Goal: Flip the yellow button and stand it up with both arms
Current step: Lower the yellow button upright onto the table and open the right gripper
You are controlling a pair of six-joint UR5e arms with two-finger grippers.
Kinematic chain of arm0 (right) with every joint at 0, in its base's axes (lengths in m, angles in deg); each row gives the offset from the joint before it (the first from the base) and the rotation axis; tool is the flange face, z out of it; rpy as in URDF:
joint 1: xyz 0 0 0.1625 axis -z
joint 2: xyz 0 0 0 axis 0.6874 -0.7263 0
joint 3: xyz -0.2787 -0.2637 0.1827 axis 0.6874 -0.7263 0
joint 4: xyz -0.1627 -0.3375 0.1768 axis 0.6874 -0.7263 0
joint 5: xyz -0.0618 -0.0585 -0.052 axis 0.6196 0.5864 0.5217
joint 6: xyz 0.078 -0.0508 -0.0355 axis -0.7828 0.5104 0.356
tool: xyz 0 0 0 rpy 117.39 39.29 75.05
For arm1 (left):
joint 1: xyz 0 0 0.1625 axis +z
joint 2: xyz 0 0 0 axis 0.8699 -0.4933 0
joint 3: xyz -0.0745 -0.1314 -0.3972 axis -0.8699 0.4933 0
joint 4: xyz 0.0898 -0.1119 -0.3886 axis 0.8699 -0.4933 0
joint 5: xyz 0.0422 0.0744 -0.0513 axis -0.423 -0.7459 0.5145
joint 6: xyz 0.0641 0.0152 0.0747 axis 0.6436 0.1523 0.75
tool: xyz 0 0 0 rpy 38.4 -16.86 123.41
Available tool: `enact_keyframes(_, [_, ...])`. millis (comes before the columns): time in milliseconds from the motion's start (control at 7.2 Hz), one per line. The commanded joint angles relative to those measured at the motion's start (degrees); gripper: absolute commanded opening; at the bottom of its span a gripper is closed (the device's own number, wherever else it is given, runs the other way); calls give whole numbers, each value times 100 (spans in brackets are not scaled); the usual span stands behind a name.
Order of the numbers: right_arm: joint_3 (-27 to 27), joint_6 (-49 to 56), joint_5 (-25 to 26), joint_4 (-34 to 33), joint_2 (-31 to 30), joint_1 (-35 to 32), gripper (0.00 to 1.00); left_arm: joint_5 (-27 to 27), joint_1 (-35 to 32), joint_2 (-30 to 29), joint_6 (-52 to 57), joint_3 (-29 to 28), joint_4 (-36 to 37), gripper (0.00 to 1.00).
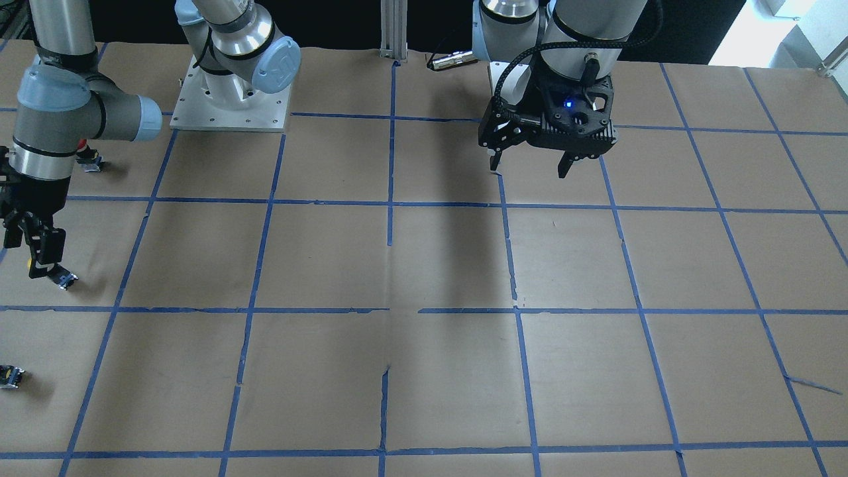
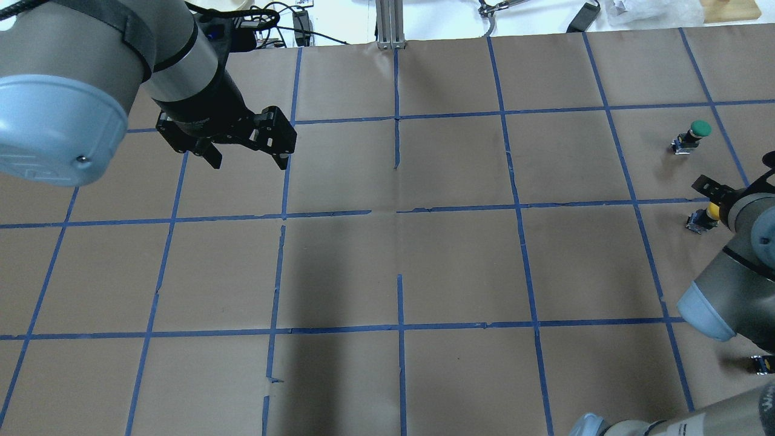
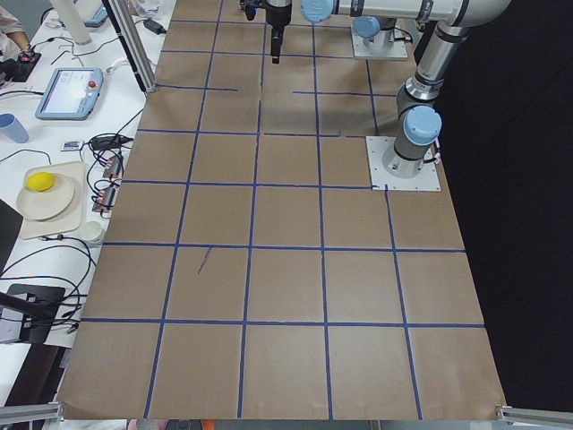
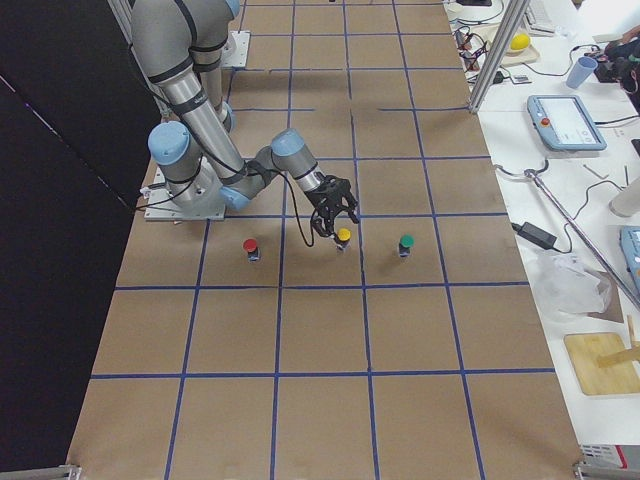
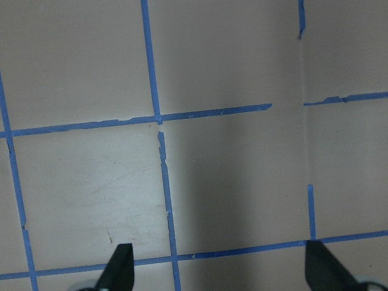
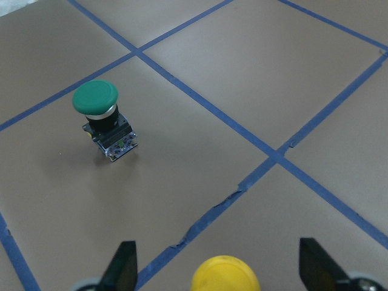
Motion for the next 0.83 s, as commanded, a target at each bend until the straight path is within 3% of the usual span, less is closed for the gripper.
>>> enact_keyframes(0, [-366,106,-32,826,-84,-79,99,5,11,-13,0,-45,-45,100])
enact_keyframes(278, [-955,115,73,2493,-652,-351,99,5,20,-13,0,-45,-36,100])
enact_keyframes(556, [-2058,115,56,5464,-1356,-395,99,13,37,-13,18,-54,-36,100])
enact_keyframes(694, [-2717,115,64,6969,-1385,-491,99,14,37,-13,18,-54,-36,100])
